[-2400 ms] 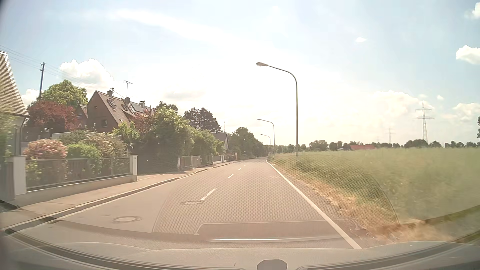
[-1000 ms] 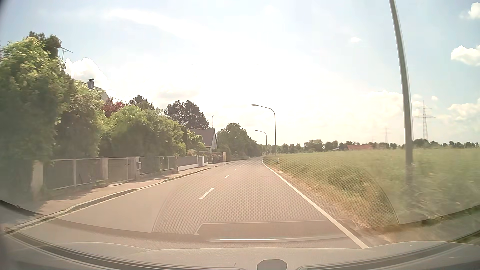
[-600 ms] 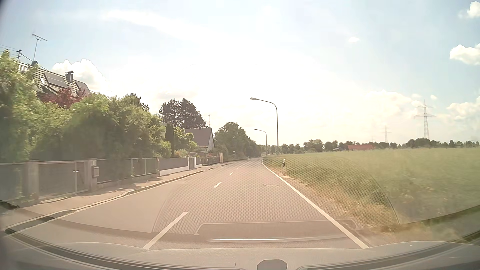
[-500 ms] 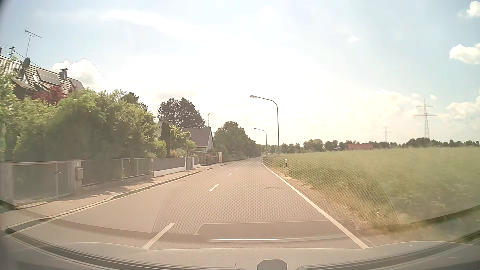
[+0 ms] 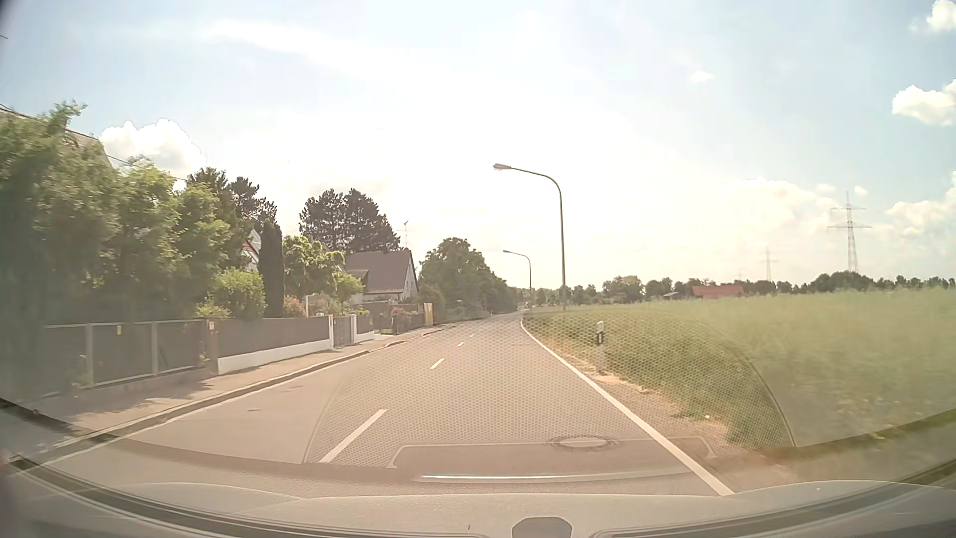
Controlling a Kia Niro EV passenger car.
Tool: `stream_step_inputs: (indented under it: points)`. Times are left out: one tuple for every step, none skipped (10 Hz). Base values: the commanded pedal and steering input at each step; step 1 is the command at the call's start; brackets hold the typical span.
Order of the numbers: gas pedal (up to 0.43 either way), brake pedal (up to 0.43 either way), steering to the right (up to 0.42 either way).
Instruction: Follow the waypoints while adhering to traffic rules and regulations
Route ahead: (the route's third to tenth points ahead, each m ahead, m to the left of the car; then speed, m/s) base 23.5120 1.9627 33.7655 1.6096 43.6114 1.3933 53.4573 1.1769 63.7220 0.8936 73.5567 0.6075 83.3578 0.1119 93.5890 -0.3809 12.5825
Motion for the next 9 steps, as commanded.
stream_step_inputs:
  points:
    - [0.157, 0.000, -0.004]
    - [0.150, 0.000, -0.004]
    - [0.138, 0.000, -0.004]
    - [0.138, 0.000, -0.004]
    - [0.138, 0.000, -0.004]
    - [0.138, 0.000, -0.004]
    - [0.130, 0.000, -0.004]
    - [0.130, 0.000, -0.004]
    - [0.130, 0.000, -0.005]
